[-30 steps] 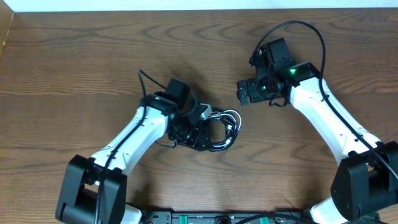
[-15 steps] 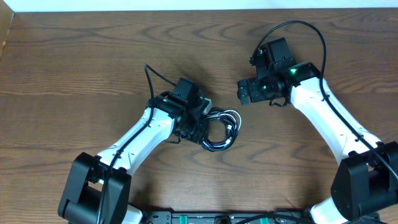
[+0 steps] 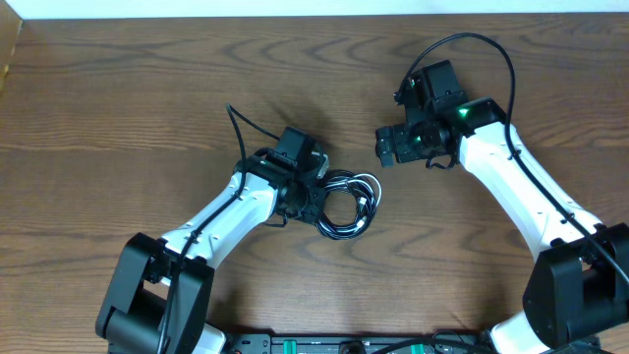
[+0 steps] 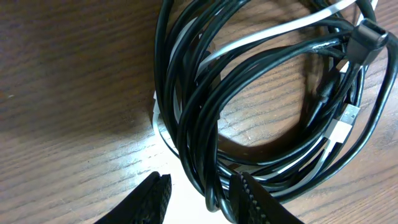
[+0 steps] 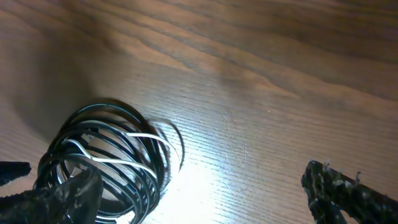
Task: Untangle cables
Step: 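Grasp the cable bundle with the left gripper from above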
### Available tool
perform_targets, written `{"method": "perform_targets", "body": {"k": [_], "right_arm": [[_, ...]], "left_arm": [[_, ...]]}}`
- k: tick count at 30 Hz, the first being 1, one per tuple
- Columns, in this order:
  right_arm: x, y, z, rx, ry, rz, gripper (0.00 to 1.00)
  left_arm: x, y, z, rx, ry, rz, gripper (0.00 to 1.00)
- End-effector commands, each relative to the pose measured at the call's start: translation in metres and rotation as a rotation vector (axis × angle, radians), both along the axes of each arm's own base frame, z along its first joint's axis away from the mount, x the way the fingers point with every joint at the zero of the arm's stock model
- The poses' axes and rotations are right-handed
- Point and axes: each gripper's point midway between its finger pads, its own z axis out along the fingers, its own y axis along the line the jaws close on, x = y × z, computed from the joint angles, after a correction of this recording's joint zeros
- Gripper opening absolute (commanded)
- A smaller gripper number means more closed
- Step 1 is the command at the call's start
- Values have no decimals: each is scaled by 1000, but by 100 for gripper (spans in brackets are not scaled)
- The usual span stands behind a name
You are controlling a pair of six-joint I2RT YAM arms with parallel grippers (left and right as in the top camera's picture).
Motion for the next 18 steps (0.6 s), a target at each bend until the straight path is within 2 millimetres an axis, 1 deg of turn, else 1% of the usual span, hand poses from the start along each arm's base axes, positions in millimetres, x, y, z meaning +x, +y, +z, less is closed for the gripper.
{"method": "perform_targets", "body": {"k": [1,2,3,5,7,10,14,18], "right_arm": [[2,-4,9,4,-23,-19,99],[2,-4,9,4,-23,-19,99],[2,-4,9,4,-23,-19,99],[2,-4,9,4,-23,-19,99],[2,-4,9,3,-22,-18,99],[1,-5,9,1,-16,-18,99],[0,-5,8,0,-13,-18,99],[-1,-6,8,-2,-9,-18,99]], "left_arm": [[-1,2,-5,16,12,21,36],[-1,2,-5,16,12,20,34],[-1,2,-5,15,12,21,31],[-1,2,-5,13,15,34,28],[0,0,-4,8,19,55,29],[-4,-8,-5,6,12,28,29],[-8,-19,-4,-3,-3,-9,33],[-10,-21,-4,-2,-2,-15,33]]}}
